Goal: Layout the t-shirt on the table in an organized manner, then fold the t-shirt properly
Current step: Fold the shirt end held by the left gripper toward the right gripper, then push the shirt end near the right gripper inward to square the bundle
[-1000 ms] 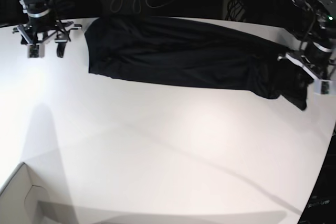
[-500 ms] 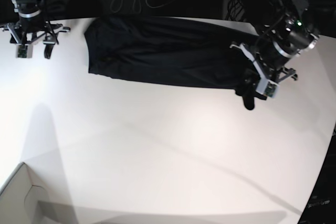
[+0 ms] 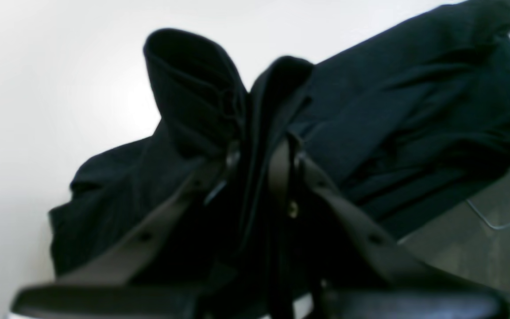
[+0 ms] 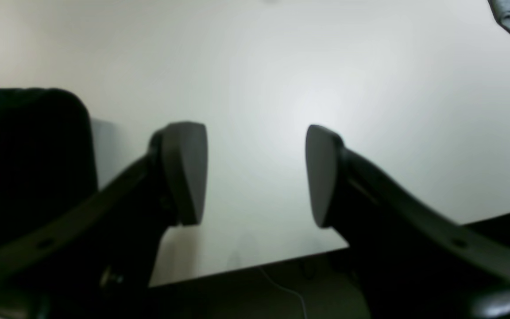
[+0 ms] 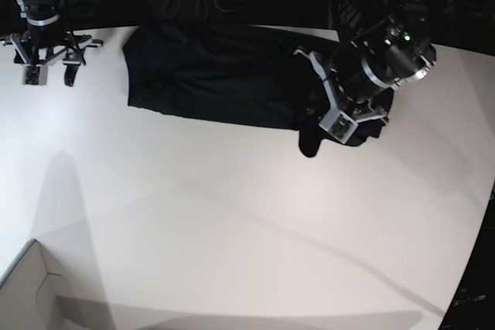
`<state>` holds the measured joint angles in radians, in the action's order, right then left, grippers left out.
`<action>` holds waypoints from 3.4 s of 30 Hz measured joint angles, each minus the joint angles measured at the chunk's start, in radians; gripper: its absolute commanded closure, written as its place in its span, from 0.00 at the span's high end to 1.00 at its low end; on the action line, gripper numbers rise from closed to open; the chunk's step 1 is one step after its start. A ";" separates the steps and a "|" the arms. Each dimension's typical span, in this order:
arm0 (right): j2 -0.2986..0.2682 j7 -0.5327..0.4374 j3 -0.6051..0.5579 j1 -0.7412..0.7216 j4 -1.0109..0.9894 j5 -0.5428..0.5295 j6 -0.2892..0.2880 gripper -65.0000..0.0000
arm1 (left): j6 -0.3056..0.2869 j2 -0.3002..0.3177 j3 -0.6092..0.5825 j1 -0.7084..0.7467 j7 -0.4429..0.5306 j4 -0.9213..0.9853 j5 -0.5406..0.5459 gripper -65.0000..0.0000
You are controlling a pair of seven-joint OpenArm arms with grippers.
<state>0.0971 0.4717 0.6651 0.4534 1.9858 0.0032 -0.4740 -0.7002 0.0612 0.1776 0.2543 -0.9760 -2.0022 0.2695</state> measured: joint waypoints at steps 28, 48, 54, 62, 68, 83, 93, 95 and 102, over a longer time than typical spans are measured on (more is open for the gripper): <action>0.000 0.000 0.000 0.007 0.000 0.000 0.000 0.54 | 0.000 -0.001 -0.172 -0.006 0.000 0.018 -0.121 0.11; 0.011 0.001 0.002 0.004 0.000 0.000 0.000 0.55 | 0.000 0.010 0.052 -0.011 0.006 0.018 0.013 0.64; 0.068 0.008 -0.019 0.006 0.000 0.001 0.000 0.68 | 0.000 0.008 0.436 -0.051 0.005 0.069 0.019 0.64; 0.064 0.165 -0.172 0.002 -0.001 -0.075 0.000 0.69 | 0.000 0.101 0.693 -0.120 0.011 0.235 0.018 0.65; 0.064 0.287 -0.174 -0.033 -0.008 -0.204 0.000 0.69 | 0.000 0.126 0.733 -0.104 0.003 0.322 0.013 0.65; 0.061 0.330 -0.181 -0.108 -0.075 -0.210 0.001 0.69 | 0.000 0.119 0.743 -0.105 0.007 0.328 0.016 0.65; 0.061 0.339 -0.176 -0.114 -0.088 -0.201 0.003 0.69 | 0.000 0.119 0.742 -0.108 0.007 0.328 0.016 0.65; 0.061 0.336 -0.180 -0.114 -0.064 -0.203 0.004 0.69 | 0.000 0.119 0.742 -0.108 0.008 0.328 0.016 0.65; 0.061 0.333 -0.187 -0.122 -0.056 -0.204 0.004 0.69 | 0.000 0.119 0.742 -0.111 0.007 0.329 0.016 0.65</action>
<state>0.1581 0.8051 0.4782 0.3309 1.9301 -0.2012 -0.4702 -0.6998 0.1799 0.9192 0.1436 -0.9688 -1.6733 0.2852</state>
